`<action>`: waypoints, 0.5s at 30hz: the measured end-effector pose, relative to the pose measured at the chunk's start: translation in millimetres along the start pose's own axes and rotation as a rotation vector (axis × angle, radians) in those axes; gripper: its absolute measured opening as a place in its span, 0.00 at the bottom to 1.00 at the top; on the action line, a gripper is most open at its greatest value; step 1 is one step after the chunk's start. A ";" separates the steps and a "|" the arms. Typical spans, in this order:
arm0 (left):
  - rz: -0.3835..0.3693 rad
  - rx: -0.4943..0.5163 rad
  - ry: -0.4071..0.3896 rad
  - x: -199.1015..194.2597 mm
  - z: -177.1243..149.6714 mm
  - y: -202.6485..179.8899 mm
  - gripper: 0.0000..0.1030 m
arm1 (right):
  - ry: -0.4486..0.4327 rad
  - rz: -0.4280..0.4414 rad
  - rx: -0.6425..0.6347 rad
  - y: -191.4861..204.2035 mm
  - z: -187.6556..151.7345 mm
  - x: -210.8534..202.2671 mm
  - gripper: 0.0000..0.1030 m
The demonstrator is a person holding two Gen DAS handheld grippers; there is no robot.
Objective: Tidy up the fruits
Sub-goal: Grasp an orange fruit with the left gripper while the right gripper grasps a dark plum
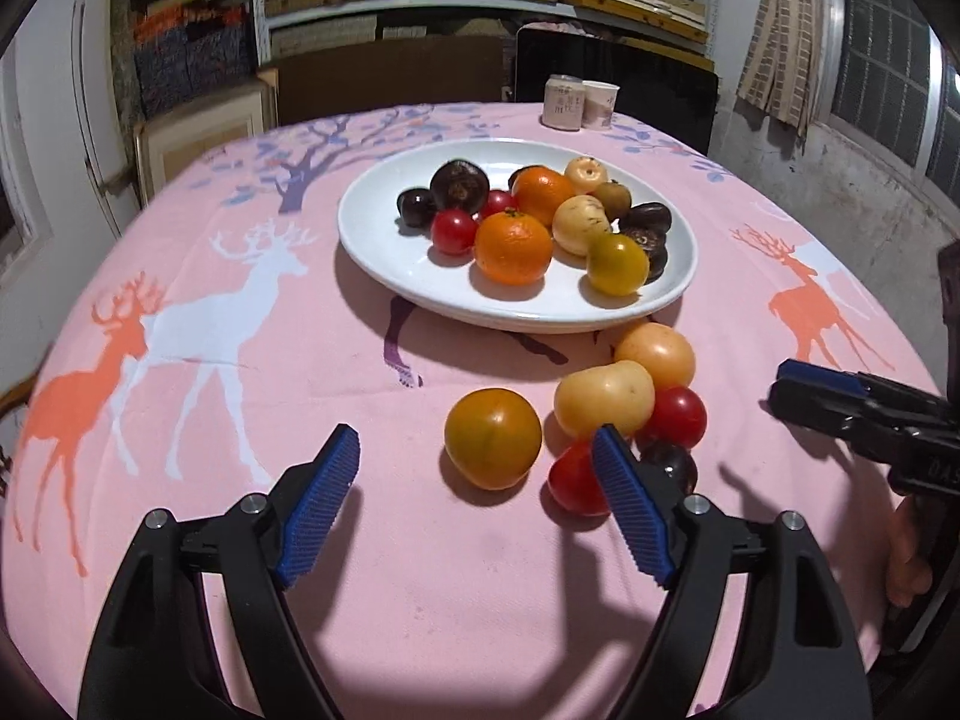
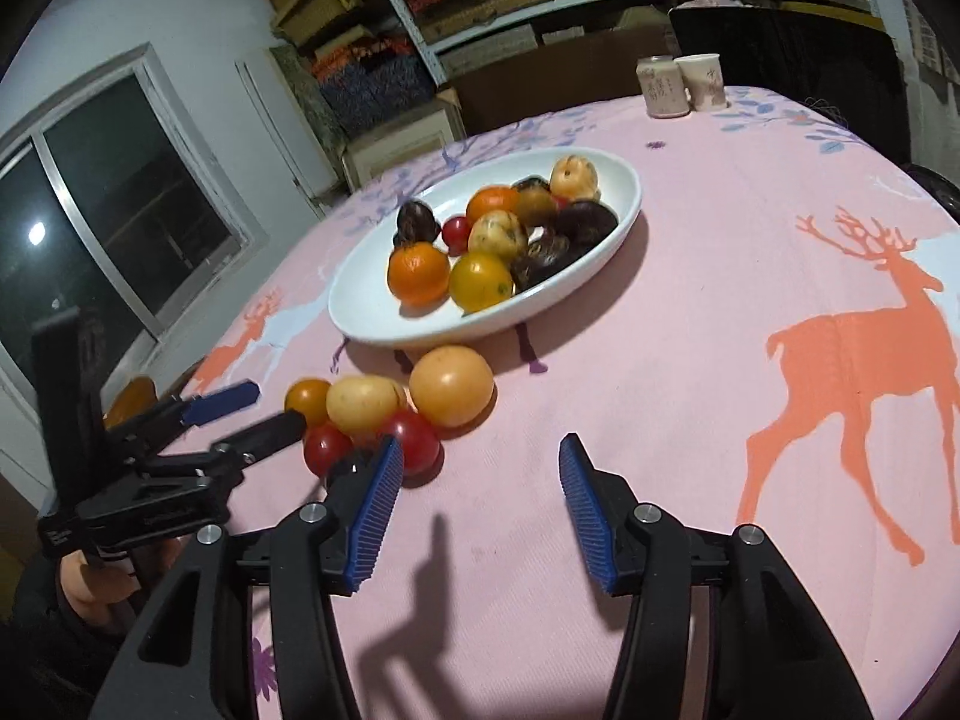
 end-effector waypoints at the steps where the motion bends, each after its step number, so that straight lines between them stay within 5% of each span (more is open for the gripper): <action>1: -0.004 -0.022 0.008 2.9 2.4 3.1 0.71 | -0.009 0.005 0.002 0.3 -0.4 -1.5 0.56; 7: 0.009 -0.055 0.090 22.7 -0.1 9.2 0.63 | 0.004 0.021 -0.001 2.2 -2.1 0.0 0.56; 12: 0.063 0.003 0.097 31.6 7.4 2.6 0.38 | 0.008 0.025 0.000 2.4 -1.4 1.4 0.56; 15: 0.053 0.023 0.083 28.8 8.2 -2.3 0.36 | 0.008 0.024 0.006 1.6 -1.5 1.5 0.56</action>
Point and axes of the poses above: each gripper's, at about its wrist camera, not at the fingertips, and x roughly the way its jaws point, y to its left, z to its top, the point moved 10 cm from there along x, roughly the way its jaws point, and after that the axes turned 4 degrees about z, right-handed, at the moved point
